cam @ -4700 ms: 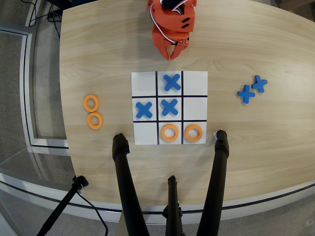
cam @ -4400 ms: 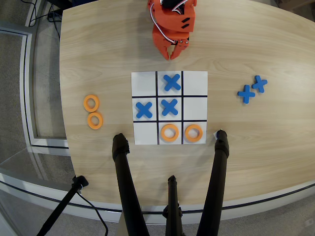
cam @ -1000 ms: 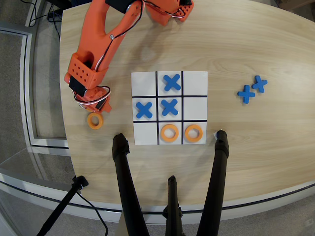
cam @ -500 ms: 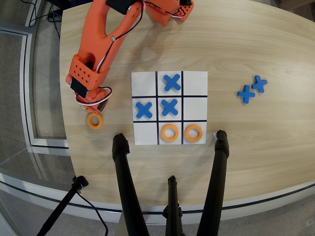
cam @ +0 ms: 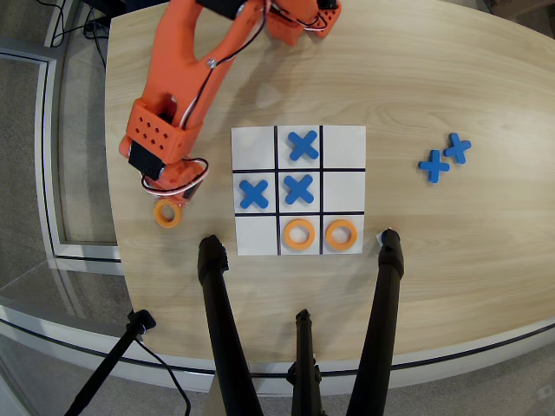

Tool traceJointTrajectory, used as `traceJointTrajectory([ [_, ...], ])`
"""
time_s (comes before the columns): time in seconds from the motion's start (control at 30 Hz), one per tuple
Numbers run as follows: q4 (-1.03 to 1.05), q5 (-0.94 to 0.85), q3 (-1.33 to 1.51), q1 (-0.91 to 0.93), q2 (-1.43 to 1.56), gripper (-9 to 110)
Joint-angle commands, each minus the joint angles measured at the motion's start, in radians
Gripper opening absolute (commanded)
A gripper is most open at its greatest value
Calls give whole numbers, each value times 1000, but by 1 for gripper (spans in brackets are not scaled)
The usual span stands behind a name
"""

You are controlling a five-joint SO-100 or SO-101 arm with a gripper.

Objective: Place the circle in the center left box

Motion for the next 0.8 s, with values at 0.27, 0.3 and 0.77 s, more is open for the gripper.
traceJointTrajectory([
  [0.27,150,104,123,-299,390,0],
  [0.3,150,112,155,-333,423,0],
  [0.77,91,336,377,-854,607,0],
])
